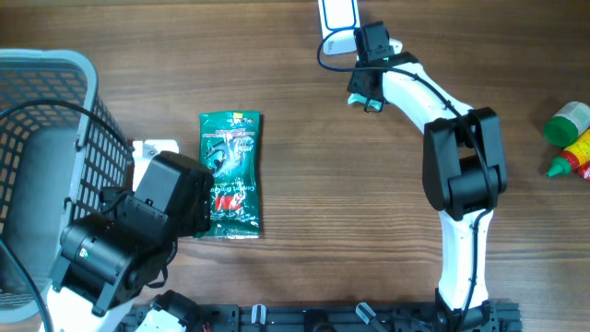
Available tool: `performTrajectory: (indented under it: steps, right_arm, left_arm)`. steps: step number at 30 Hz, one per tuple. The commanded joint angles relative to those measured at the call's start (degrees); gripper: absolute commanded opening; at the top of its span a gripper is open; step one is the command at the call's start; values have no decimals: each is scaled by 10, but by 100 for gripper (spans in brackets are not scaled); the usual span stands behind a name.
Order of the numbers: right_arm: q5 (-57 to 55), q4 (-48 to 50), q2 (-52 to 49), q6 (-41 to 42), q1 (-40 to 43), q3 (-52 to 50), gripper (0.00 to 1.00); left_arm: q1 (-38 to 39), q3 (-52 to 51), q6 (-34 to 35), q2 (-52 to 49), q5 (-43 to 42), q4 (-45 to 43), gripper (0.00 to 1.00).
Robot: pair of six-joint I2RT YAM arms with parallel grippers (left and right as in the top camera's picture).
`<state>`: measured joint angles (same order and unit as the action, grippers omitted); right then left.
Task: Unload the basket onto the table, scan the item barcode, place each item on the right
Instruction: 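Move the right gripper right and drop the wipes pack at the edge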
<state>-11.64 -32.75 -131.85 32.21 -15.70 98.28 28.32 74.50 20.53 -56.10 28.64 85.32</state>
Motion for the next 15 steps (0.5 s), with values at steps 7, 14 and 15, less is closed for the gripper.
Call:
performTrajectory:
  steps: [7,14,15]
  right_arm:
    - [0,-83,49,2,107,27,57]
    - [-5,-89,66,-99,268,26,58]
    - [-6,-89,66,-100,293,26,58]
  left_arm:
    - [-5,-2,10,1,-1,0,100]
    - [-5,-2,9,1,-1,0,100]
    - [-5,-2,10,1,-1,0,100]
